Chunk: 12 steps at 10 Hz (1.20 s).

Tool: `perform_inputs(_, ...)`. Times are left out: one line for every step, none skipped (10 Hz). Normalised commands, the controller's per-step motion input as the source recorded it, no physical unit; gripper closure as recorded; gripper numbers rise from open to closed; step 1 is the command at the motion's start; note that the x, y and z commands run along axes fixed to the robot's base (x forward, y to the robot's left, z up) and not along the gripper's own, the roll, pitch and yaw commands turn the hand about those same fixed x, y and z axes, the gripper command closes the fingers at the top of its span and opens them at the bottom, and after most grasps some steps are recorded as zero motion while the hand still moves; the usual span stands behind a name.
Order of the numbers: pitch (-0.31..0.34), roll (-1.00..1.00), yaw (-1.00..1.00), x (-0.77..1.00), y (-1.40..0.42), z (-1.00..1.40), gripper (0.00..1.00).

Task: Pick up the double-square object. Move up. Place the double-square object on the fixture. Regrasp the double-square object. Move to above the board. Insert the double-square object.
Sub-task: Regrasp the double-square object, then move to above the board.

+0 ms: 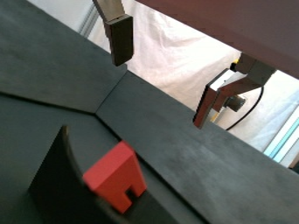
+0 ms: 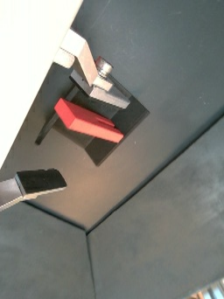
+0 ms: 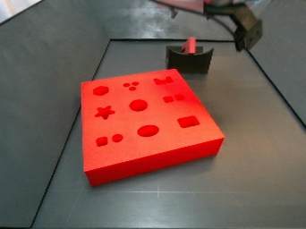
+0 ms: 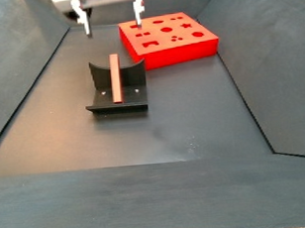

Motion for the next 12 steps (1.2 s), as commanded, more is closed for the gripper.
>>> perform_inputs(-0.092,0.09,0.11,0.08,0.05,-1.0,0.0)
perform_inputs(-0.108,0.08,0.08,0.09,0.05,-1.0,0.0)
perform_inputs(-0.114,0.08,0.05,0.1,0.04,-1.0,0.0)
perform_inputs(-0.112,0.08,0.02,0.11,0.04,-1.0,0.0)
perform_inputs(-0.101,0.08,-0.01,0.1,0.03,-0.91,0.0)
perform_inputs(-0.093,0.08,-0.02,0.1,0.02,-0.8,0.0)
perform_inputs(-0.058,0.08,-0.04,0.09,0.01,-0.55,0.0)
perform_inputs(-0.046,0.08,-0.04,0.08,0.01,-0.46,0.0)
perform_inputs(-0.031,0.08,-0.04,0.07,0.01,-0.28,0.0)
perform_inputs(-0.01,0.06,-0.03,0.03,0.0,-0.19,0.0)
perform_inputs(0.0,0.0,0.0,0.0,0.0,0.0,1.0)
perform_inputs(-0.152,-0.33,0.39,0.09,0.08,1.0,1.0)
